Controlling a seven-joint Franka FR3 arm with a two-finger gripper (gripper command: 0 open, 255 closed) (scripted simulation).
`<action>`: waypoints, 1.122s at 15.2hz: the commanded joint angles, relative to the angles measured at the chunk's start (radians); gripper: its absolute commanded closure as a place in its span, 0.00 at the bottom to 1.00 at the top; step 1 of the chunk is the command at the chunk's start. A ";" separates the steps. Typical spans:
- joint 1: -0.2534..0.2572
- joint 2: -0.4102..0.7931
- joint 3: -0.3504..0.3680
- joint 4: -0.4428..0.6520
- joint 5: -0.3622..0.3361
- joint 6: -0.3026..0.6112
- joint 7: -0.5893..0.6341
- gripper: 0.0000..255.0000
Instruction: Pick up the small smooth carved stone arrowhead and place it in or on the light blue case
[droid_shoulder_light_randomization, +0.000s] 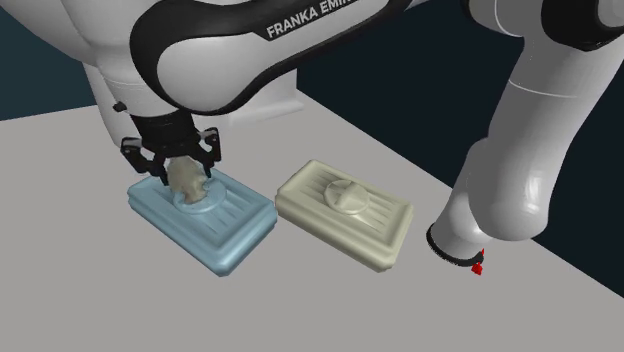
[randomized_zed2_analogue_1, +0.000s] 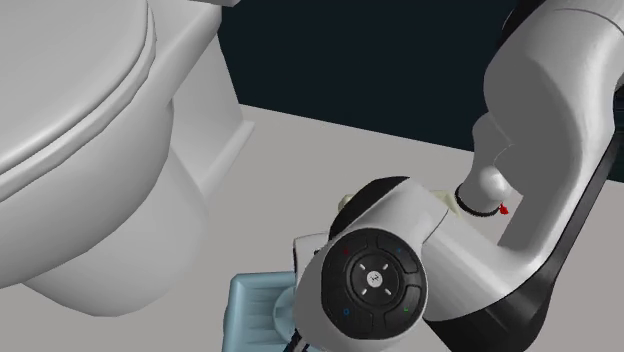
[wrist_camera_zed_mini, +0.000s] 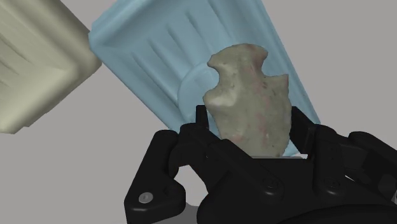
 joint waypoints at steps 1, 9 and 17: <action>-0.024 0.010 -0.018 0.013 -0.001 0.003 -0.042 1.00; -0.043 0.049 -0.039 -0.019 -0.024 0.076 -0.060 1.00; -0.039 0.087 -0.046 -0.072 -0.054 0.159 -0.031 1.00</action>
